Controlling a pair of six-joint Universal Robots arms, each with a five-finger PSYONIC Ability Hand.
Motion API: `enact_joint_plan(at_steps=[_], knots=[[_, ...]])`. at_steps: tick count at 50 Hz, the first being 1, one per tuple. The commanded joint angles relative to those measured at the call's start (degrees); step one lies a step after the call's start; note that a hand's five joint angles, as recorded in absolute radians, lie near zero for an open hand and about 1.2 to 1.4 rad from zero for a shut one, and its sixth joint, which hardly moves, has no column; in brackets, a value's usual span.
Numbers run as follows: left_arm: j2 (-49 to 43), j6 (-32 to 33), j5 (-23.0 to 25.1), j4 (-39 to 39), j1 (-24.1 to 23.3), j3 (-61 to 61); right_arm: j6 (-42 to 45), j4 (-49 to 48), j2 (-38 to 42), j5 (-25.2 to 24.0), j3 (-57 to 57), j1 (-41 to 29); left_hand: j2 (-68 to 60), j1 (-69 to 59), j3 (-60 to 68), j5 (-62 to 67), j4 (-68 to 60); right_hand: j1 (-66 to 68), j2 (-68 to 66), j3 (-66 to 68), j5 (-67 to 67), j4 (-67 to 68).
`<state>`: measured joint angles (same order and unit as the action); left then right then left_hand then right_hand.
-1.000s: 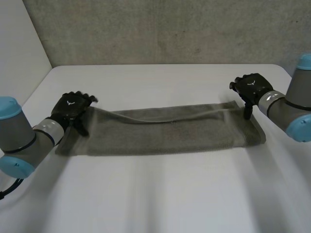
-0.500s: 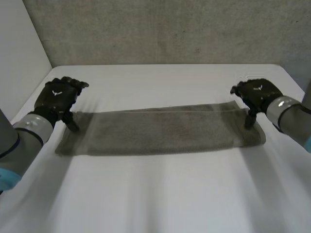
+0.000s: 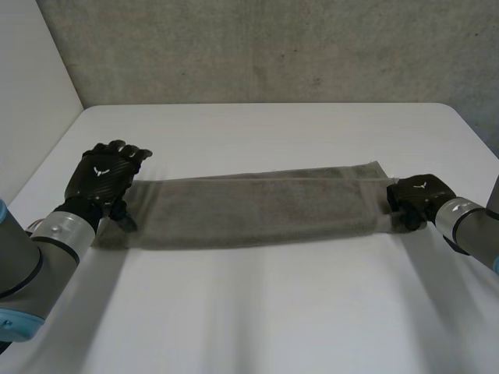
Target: Fold the towel.
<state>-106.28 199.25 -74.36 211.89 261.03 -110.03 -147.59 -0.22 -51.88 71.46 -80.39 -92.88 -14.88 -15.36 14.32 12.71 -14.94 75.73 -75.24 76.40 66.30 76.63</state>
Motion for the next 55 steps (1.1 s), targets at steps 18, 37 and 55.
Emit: enact_joint_plan(at_steps=[18,37,55], knots=[[1.9,-0.1,-0.1,-0.1,-0.5,-0.2,13.4,10.8,-7.3,0.3,7.1,16.7,4.5,5.0,-3.9,-12.3,4.6,4.3,-4.8,3.6,3.7,3.4],[3.6,-9.4,-0.4,-0.6,-3.6,6.9,1.7,10.0,-0.9,0.3,27.4,-31.9,4.8,5.3,-4.3,-12.7,4.9,4.3,-4.8,3.6,3.7,3.4],[0.6,-10.3,-0.3,0.0,-8.0,7.7,-1.7,8.4,3.5,7.7,23.9,-38.3,4.5,5.0,-3.9,-12.3,4.6,-65.7,65.2,-66.4,-66.3,-66.6]])
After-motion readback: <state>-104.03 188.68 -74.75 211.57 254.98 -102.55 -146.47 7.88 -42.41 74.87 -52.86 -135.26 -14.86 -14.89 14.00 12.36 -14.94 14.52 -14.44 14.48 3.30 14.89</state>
